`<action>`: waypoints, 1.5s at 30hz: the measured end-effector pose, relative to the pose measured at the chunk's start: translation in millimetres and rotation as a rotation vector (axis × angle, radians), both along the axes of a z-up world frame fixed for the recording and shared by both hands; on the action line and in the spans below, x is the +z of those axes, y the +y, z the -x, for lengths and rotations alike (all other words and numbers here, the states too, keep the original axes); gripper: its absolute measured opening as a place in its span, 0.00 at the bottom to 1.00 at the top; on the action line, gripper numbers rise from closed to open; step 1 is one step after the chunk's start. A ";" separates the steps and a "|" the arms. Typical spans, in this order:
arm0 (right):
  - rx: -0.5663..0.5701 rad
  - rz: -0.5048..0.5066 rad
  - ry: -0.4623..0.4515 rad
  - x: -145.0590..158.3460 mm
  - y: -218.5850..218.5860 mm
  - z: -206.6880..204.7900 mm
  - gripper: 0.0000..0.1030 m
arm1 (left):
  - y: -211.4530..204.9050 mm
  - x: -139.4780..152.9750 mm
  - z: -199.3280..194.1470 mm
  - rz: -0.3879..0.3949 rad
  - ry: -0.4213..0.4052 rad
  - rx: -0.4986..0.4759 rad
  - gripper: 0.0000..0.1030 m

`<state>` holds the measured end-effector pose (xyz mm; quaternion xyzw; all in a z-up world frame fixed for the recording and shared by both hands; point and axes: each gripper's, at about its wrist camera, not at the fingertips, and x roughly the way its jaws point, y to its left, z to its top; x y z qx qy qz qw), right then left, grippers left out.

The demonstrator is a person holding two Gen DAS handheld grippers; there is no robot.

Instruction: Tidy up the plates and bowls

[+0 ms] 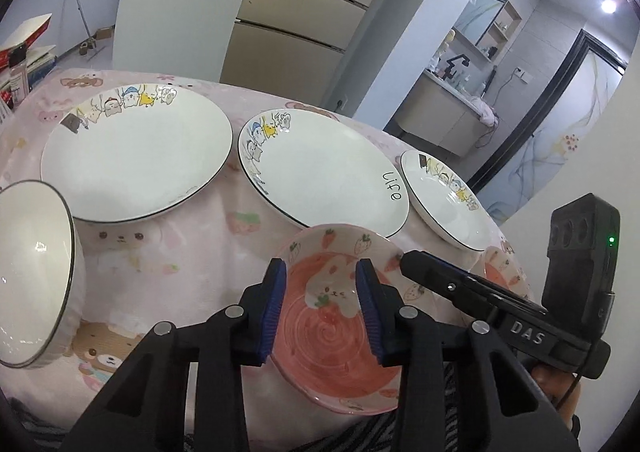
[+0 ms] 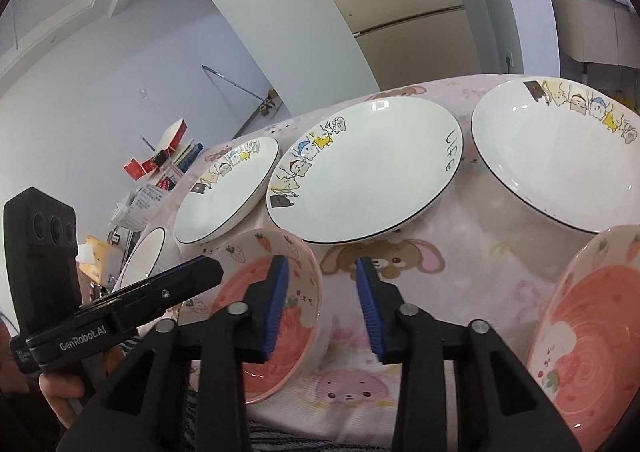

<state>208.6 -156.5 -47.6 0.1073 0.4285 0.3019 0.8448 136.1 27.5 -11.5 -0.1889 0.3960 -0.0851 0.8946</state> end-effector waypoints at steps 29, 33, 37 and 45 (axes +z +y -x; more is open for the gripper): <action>0.089 0.123 0.111 -30.9 27.2 -7.2 0.25 | 2.9 -44.2 -21.6 0.003 0.179 -0.054 0.22; 0.087 0.129 0.115 -31.8 27.7 -7.0 0.20 | -2.7 -49.2 -28.4 -0.010 0.198 -0.082 0.22; 0.092 0.136 0.097 -29.4 28.1 -5.0 0.12 | 4.6 -53.8 -31.2 0.058 0.199 -0.062 0.19; 0.094 0.115 0.071 -24.9 25.9 -2.9 0.10 | 14.6 -48.7 -24.5 0.101 0.150 -0.050 0.14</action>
